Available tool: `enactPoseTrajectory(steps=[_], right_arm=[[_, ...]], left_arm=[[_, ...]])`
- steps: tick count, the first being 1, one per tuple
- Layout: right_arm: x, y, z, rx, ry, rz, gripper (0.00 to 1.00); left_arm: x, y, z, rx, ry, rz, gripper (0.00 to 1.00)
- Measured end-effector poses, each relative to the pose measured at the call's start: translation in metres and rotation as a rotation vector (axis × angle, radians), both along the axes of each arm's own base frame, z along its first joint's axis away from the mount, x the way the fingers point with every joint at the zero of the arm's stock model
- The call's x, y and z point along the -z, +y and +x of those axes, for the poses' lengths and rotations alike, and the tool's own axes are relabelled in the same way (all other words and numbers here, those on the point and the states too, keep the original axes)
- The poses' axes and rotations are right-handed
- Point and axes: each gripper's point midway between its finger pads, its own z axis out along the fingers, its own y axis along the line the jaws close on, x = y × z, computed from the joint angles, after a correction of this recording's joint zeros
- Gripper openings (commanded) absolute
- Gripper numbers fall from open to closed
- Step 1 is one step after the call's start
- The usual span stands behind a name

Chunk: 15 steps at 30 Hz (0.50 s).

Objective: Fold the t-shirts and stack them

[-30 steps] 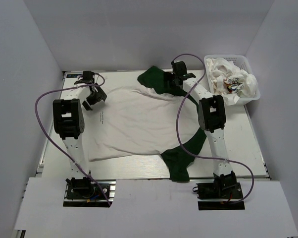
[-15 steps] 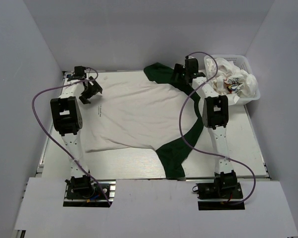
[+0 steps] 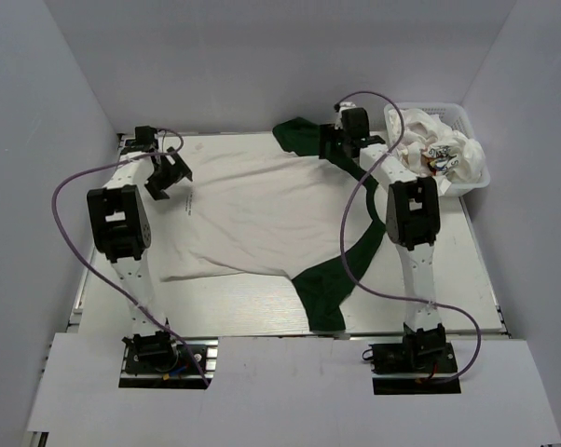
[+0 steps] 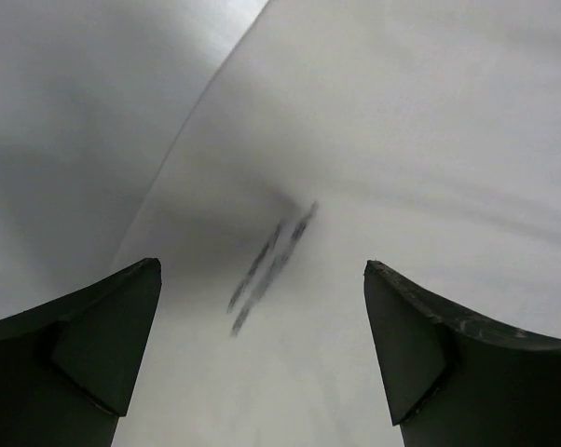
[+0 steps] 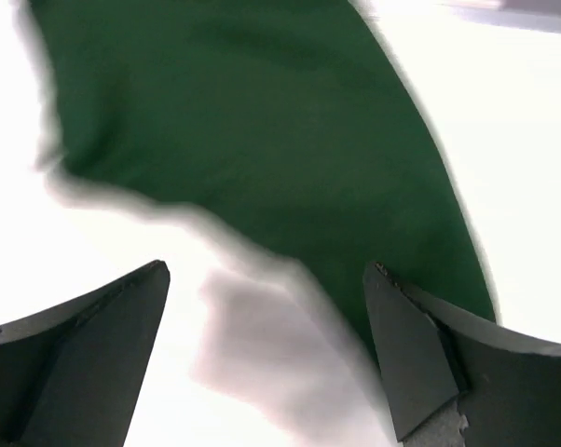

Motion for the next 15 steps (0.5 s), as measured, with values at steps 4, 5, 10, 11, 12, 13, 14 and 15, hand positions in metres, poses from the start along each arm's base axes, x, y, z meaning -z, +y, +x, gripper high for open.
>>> enactPoseTrajectory(steps=[4,5,10,11,12,13,14,15], right_arm=[[-0.075,0.047,-0.074,-0.118,-0.108,-0.094,0.9],[-0.094,0.057,-0.099,-0.147,-0.147,-0.094,0.9],[-0.136,0.06,-0.217,-0.218,-0.258,-0.045,0.9],[-0.13,0.052,-0.234,-0.213,-0.255,-0.044,0.9],[-0.121,0.047,-0.249,-0.215,-0.24,-0.046,0.9],[-0.113,0.044,-0.261,-0.218,-0.226,-0.05,0.9],[-0.103,0.041,-0.272,-0.22,-0.206,-0.061,0.9],[-0.093,0.04,-0.286,-0.232,-0.187,-0.071,0.9]], left_arm=[[-0.037,0.001,-0.081,-0.101,0.042,0.029,1.0],[-0.046,0.001,-0.106,-0.142,0.037,0.034,1.0],[-0.05,-0.007,-0.214,-0.288,0.021,0.003,1.0],[-0.043,-0.009,-0.233,-0.309,0.038,0.002,1.0],[-0.037,-0.008,-0.248,-0.33,0.057,0.007,1.0],[-0.03,-0.008,-0.261,-0.351,0.076,0.01,1.0],[-0.024,-0.008,-0.27,-0.369,0.087,0.013,1.0],[-0.019,-0.007,-0.278,-0.385,0.1,0.018,1.0]])
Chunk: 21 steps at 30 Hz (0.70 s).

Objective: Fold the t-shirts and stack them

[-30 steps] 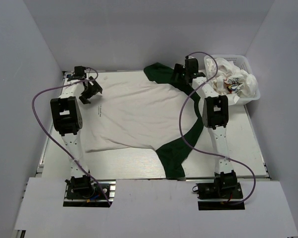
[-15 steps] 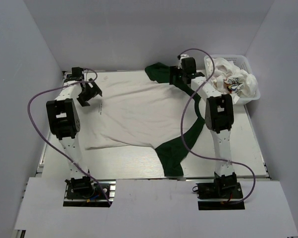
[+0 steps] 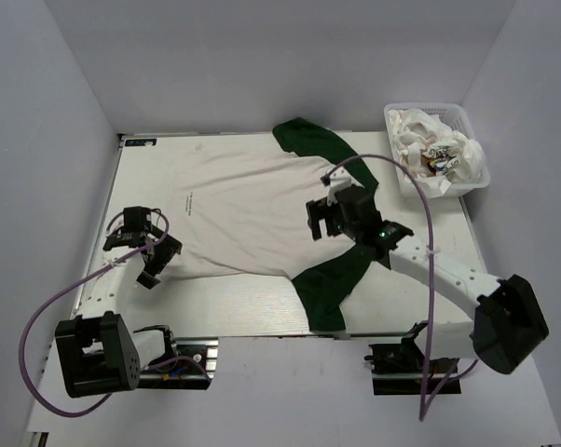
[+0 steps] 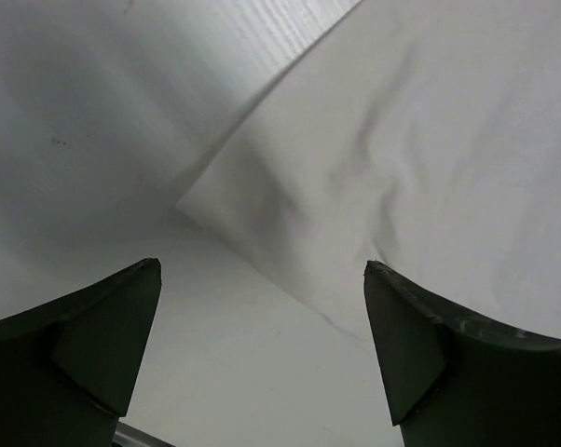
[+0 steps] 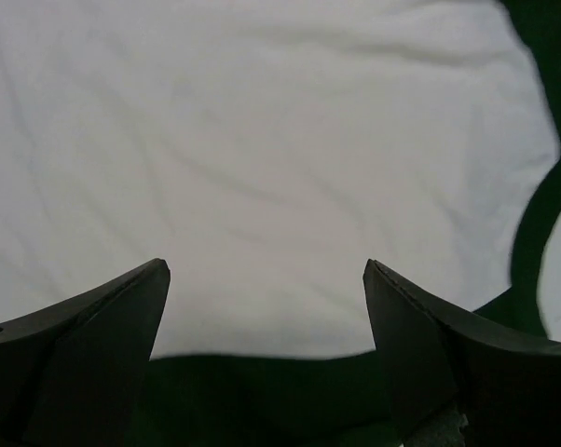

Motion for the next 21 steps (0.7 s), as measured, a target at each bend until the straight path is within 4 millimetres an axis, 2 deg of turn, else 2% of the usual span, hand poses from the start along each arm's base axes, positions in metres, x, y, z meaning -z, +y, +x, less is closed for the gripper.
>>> enactPoseTrajectory(steps=[3,5,8,11,12,14,15,18,21], right_arm=[[0.02,0.011,-0.046,-0.073,0.051,-0.014,0.9],[0.026,0.02,-0.073,-0.126,0.073,-0.013,0.9],[0.033,0.029,-0.102,-0.174,0.106,-0.029,0.9],[0.05,0.032,-0.131,-0.221,0.144,-0.095,0.9],[0.058,0.031,-0.142,-0.237,0.162,-0.127,0.9],[0.069,0.028,-0.163,-0.272,0.197,-0.192,0.9],[0.074,0.026,-0.173,-0.285,0.216,-0.218,0.9],[0.084,0.02,-0.201,-0.321,0.277,-0.269,0.9],[0.083,0.016,-0.223,-0.334,0.332,-0.256,0.9]], left_arm=[[0.01,0.003,-0.01,-0.04,0.028,0.009,0.88],[0.017,0.005,-0.012,-0.065,0.048,0.016,0.81],[0.034,0.007,-0.016,-0.089,0.08,0.016,0.74],[0.052,0.006,-0.021,-0.099,0.117,0.008,0.56],[0.054,0.006,-0.02,-0.098,0.123,0.006,0.32],[0.056,0.006,-0.013,-0.099,0.108,0.006,0.05],[0.056,0.006,-0.011,-0.098,0.106,0.004,0.0],[0.056,0.007,-0.006,-0.092,0.091,0.007,0.0],[0.056,0.007,-0.004,-0.091,0.079,0.008,0.0]])
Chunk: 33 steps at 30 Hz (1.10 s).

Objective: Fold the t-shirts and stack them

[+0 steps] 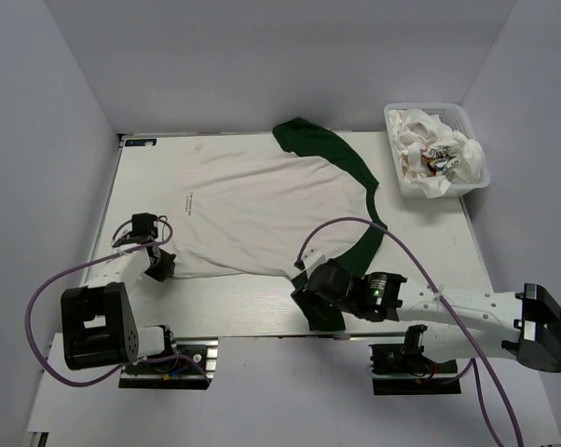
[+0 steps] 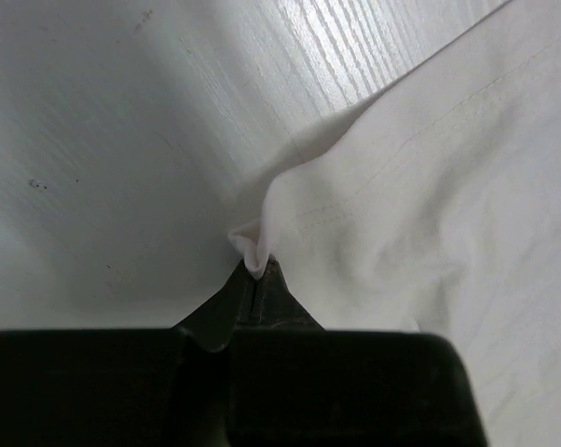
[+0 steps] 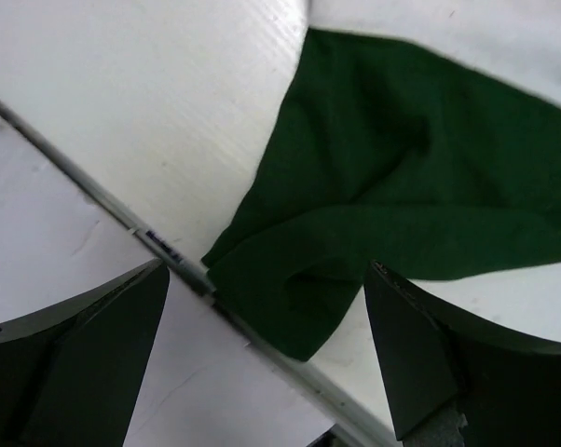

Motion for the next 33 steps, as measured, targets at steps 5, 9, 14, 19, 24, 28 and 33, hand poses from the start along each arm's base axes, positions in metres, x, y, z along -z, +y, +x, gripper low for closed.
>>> enactPoseTrajectory(steps=[5,9,14,19,24,28,33], right_arm=[[0.01,-0.014,-0.018,0.097,0.098,-0.007,0.9],[0.037,-0.042,-0.036,0.183,0.183,-0.091,0.89],[0.057,-0.055,-0.048,0.204,0.223,-0.125,0.81],[0.06,-0.044,-0.045,0.224,0.221,-0.086,0.45],[0.059,-0.045,-0.036,0.308,0.19,-0.064,0.0],[0.047,-0.05,-0.037,0.37,0.205,-0.007,0.0],[0.013,-0.045,-0.051,0.394,0.292,0.18,0.0]], left_arm=[[-0.001,0.0,-0.001,0.004,-0.016,0.003,0.0],[-0.001,0.001,-0.002,0.01,-0.018,0.009,0.0],[-0.001,0.001,-0.003,0.017,-0.025,0.013,0.0],[-0.001,0.001,-0.003,0.022,-0.027,0.013,0.0],[-0.001,0.0,-0.002,0.032,-0.028,0.013,0.0],[-0.001,0.0,-0.003,0.035,-0.029,0.013,0.0],[-0.006,-0.001,-0.005,0.036,-0.037,0.012,0.0]])
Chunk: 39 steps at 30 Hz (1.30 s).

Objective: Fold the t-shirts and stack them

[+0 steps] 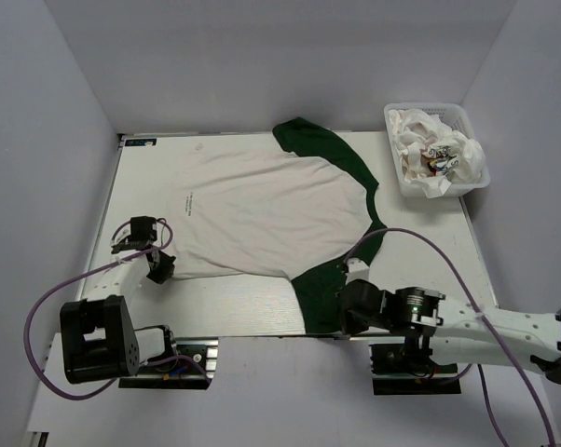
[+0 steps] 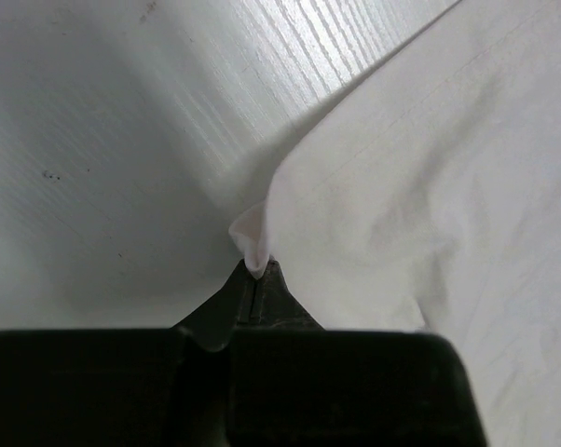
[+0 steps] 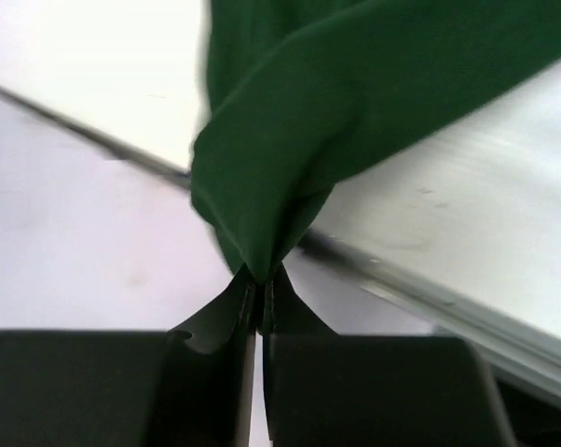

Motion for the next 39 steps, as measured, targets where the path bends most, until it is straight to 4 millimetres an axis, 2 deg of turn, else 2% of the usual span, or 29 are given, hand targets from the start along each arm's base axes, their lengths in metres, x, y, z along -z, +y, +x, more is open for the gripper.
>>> enactPoseTrajectory(steps=[1,2,3,4,5,7,8,9,10,13,15,19,22,25,28,33,36,39], right_arm=[[-0.008,0.003,-0.002,0.019,0.013,0.053,0.05],[-0.014,0.004,-0.004,0.039,0.026,0.091,0.16],[-0.018,0.004,-0.006,0.073,0.05,0.13,0.18],[-0.017,0.001,-0.008,0.105,0.075,0.143,0.13],[-0.013,-0.005,-0.011,0.142,0.103,0.137,0.15],[0.002,-0.019,-0.017,0.211,0.16,0.076,0.29],[0.009,-0.025,-0.02,0.243,0.183,0.032,0.38],[0.016,-0.032,-0.022,0.27,0.2,-0.019,0.62],[0.023,-0.038,-0.023,0.295,0.215,-0.077,0.9],[0.032,-0.053,-0.022,0.326,0.21,-0.272,0.91],[0.027,-0.051,-0.015,0.324,0.179,-0.367,0.91],[0.004,-0.022,0.009,0.261,0.075,-0.38,0.91],[-0.004,-0.001,0.02,0.18,0.017,-0.325,0.91],[-0.001,0.012,0.028,0.121,-0.027,-0.315,0.91],[0.013,0.013,0.035,0.106,-0.049,-0.382,0.91],[0.035,-0.006,0.042,0.162,-0.028,-0.482,0.91],[0.046,-0.041,0.036,0.272,0.035,-0.536,0.91],[0.037,-0.071,0.026,0.441,0.08,-0.521,0.91]], left_arm=[[-0.002,0.0,0.0,0.0,-0.005,0.0,0.0],[-0.003,0.0,0.0,0.0,-0.01,0.001,0.0],[-0.005,0.0,0.0,0.0,-0.015,0.002,0.0],[-0.006,0.0,0.0,0.0,-0.019,0.002,0.0],[-0.007,0.0,0.0,0.0,-0.02,0.002,0.0],[-0.007,0.0,-0.002,0.0,-0.014,0.001,0.0],[-0.007,0.0,-0.003,0.0,-0.01,0.001,0.0],[-0.007,0.0,-0.003,0.0,-0.01,0.001,0.0],[-0.007,0.0,-0.004,0.0,-0.008,0.001,0.0],[-0.008,0.0,-0.004,0.0,-0.008,0.001,0.0],[-0.008,-0.001,-0.004,0.0,-0.009,0.001,0.0],[-0.008,-0.001,-0.004,0.002,-0.008,-0.002,0.0],[-0.008,-0.002,-0.004,0.004,-0.009,-0.007,0.0],[-0.008,-0.003,-0.004,0.013,-0.01,-0.013,0.0],[-0.009,-0.004,-0.003,0.015,-0.013,-0.015,0.0],[-0.009,-0.005,-0.001,0.022,-0.022,-0.02,0.0],[-0.01,-0.005,0.0,0.026,-0.028,-0.019,0.0],[-0.011,-0.005,0.001,0.03,-0.033,-0.02,0.0]])
